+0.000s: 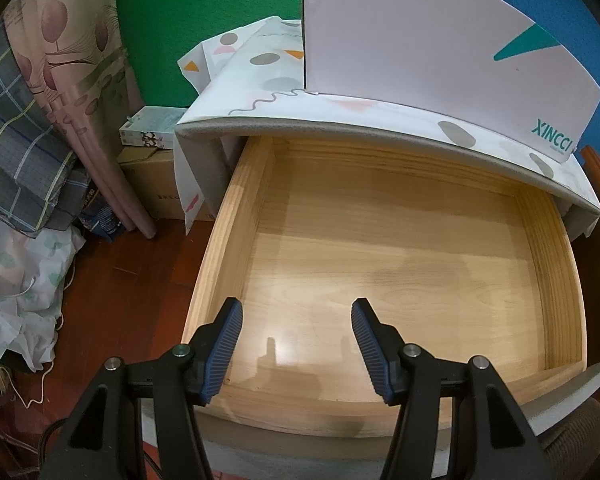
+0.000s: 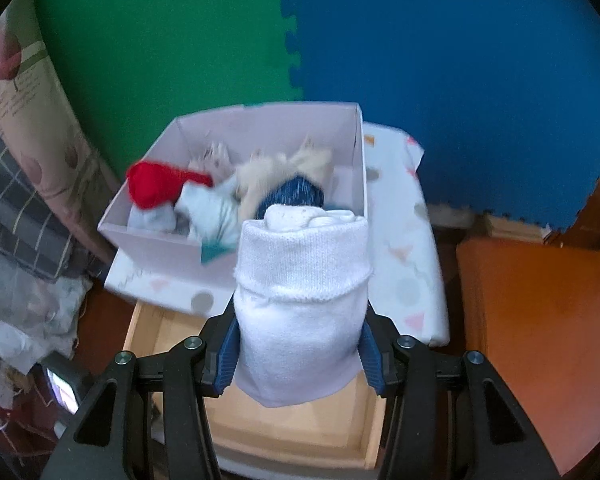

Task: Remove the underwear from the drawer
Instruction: 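Carry the white rolled item up into the white box with the right gripper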

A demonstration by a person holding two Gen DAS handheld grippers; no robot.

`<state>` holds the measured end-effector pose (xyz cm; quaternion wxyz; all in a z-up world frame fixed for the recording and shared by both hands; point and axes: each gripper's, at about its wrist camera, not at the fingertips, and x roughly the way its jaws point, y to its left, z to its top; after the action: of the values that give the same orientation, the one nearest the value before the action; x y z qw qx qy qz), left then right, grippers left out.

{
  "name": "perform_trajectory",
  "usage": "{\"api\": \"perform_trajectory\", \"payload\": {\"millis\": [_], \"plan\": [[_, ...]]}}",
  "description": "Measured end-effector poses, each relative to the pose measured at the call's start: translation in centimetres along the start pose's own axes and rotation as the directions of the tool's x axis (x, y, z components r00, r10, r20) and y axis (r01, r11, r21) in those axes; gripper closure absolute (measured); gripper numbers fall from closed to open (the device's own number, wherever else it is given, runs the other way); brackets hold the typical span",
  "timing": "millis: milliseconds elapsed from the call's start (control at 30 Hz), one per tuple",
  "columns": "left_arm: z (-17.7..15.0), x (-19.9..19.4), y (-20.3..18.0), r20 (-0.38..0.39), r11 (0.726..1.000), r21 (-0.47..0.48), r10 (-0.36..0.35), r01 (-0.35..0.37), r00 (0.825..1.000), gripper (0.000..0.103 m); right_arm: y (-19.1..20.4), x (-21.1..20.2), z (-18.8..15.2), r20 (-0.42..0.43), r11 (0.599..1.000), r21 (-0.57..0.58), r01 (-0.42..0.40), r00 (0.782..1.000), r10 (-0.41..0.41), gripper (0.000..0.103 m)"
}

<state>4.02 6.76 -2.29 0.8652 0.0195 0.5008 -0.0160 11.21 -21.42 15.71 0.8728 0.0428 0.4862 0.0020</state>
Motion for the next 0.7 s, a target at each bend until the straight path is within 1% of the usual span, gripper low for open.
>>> {"api": "perform_trajectory", "payload": {"millis": [233, 367, 500, 700], "plan": [[-0.1, -0.2, 0.1, 0.006, 1.000, -0.008, -0.005, 0.005, 1.000, 0.045, 0.8, 0.9, 4.6, 0.030, 1.000, 0.020, 0.006, 1.000, -0.007, 0.055], [-0.1, -0.3, 0.1, 0.013, 1.000, -0.009, -0.004, 0.004, 1.000, 0.045, 1.5, 2.5, 6.8, 0.017, 1.000, 0.023, 0.013, 1.000, -0.013, 0.054], [-0.1, -0.2, 0.1, 0.013, 1.000, -0.008, -0.005, 0.006, 1.000, 0.045, 2.3, 5.0, 8.0, -0.007, 1.000, 0.018, 0.025, 1.000, -0.025, 0.054], [0.0, -0.3, 0.2, 0.017, 1.000, -0.013, -0.013, 0.013, 1.000, 0.045, 3.0, 9.0, 8.3, -0.064, 0.999, 0.030, 0.030, 0.998, -0.028, 0.053]]}}
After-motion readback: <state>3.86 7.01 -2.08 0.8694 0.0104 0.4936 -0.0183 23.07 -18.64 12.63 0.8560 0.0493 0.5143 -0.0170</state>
